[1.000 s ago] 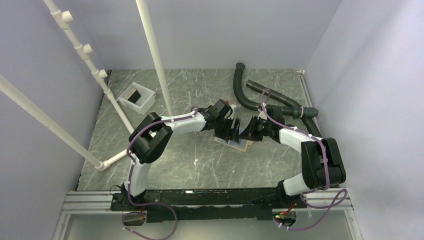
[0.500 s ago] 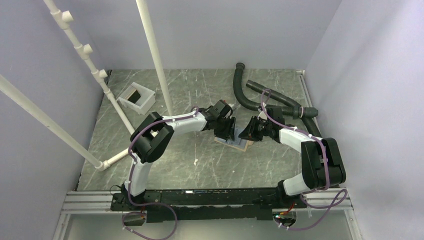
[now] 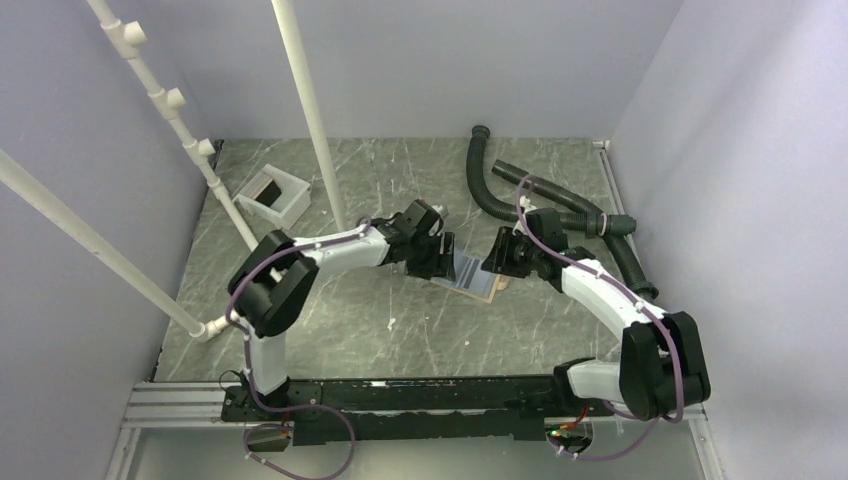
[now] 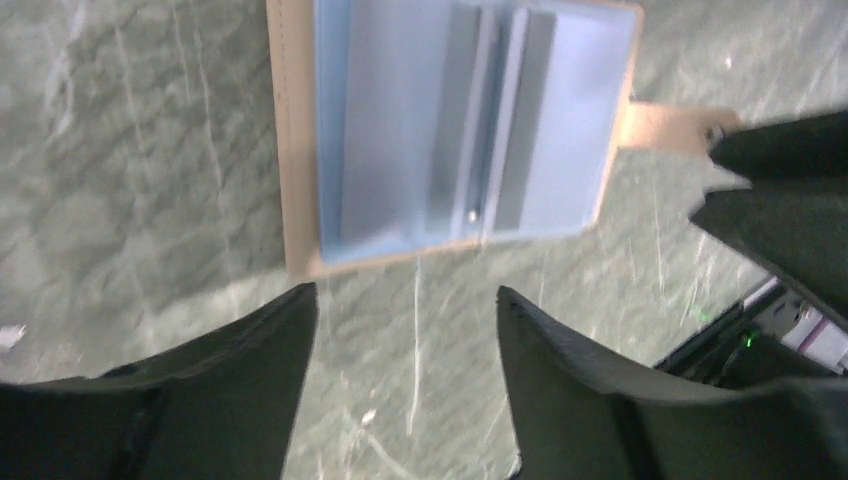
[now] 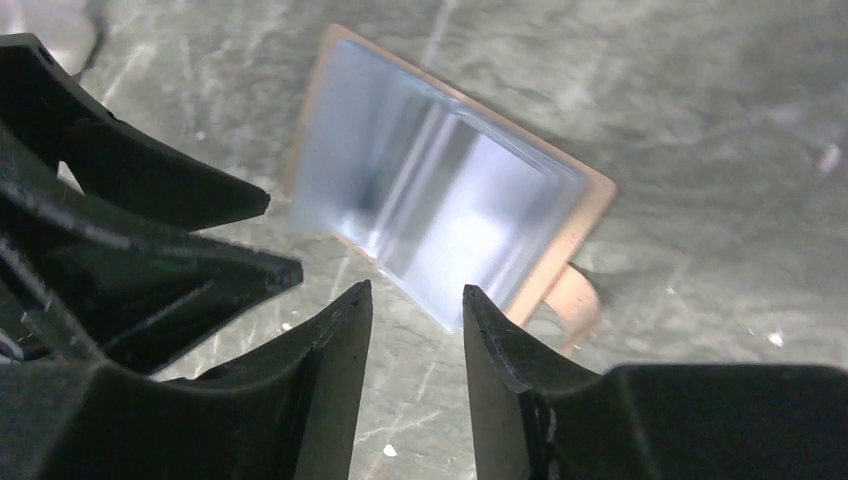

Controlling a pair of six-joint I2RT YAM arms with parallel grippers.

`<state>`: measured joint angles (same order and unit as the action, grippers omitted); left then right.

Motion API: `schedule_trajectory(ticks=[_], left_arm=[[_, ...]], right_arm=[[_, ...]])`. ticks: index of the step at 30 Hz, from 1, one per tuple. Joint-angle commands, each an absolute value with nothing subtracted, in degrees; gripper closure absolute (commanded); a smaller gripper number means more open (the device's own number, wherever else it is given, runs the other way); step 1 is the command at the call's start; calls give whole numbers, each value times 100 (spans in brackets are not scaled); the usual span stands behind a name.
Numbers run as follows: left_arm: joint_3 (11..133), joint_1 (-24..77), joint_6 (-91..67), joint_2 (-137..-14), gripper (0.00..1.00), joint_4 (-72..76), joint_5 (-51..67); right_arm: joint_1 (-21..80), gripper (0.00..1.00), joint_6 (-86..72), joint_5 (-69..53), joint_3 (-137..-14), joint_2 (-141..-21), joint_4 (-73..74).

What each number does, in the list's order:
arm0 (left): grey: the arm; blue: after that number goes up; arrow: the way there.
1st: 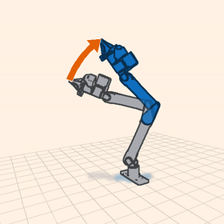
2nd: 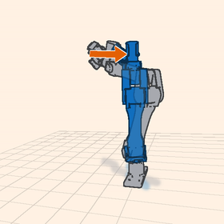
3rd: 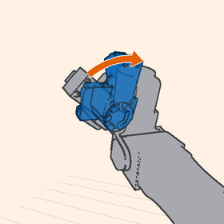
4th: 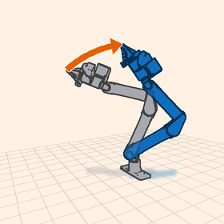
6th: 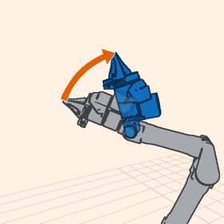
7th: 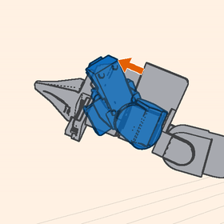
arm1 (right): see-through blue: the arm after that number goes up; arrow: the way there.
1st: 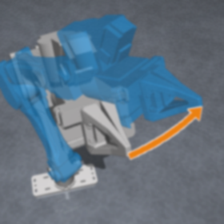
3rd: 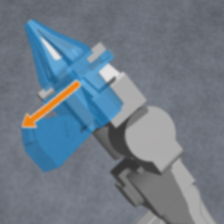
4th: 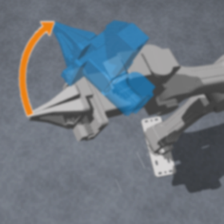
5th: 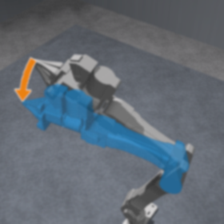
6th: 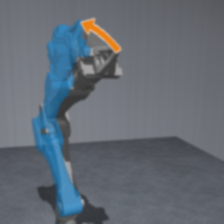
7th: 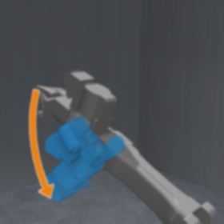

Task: Put the credit cards into the card holder
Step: Insert the credit card into the card holder, then pick up the credit card from the storage box.

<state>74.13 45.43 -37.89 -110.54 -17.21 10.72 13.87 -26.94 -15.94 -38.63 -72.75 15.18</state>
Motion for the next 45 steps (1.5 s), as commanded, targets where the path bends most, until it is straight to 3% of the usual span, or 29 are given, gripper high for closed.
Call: schedule_trajectory(ticks=[1, 7, 12, 15, 17, 22, 27, 38, 45], left_arm=[[7107, 4552, -3351, -9848, 24, -1875, 1316], [5656, 4553, -2872, -7610, 13, -2154, 2322], [4843, 4334, -3370, -5518, 6, -3250, 942], [4834, 3906, -4024, -4938, 1, -4145, -365], [4891, 3258, -4197, -4904, 1, -4607, -559], [5129, 912, -3691, -5600, 3, -4501, 493], [5799, -477, -2873, -6500, 3, -3989, 384], [8915, -609, -871, -9690, 3, -4093, -1155], [10403, -466, 566, -11209, 4, -4496, -1162]], right_arm=[[1581, 57, -2227, -1720, -4218, -7261, 1524], [1614, 57, -2158, -2198, -4261, -7620, 1220], [1701, 57, -2206, -2426, -4267, -7722, 1016], [1738, 57, -2191, -2467, -4278, -7729, 1014], [1748, 57, -2176, -2478, -4280, -7703, 1042], [1751, 57, -2136, -2433, -4230, -7542, 1103], [1758, 57, -2148, -2460, -4141, -7385, 1090], [2061, 57, -2137, -2618, -4255, -7370, 1040], [2290, 57, -2092, -2558, -4201, -7291, 1058]])
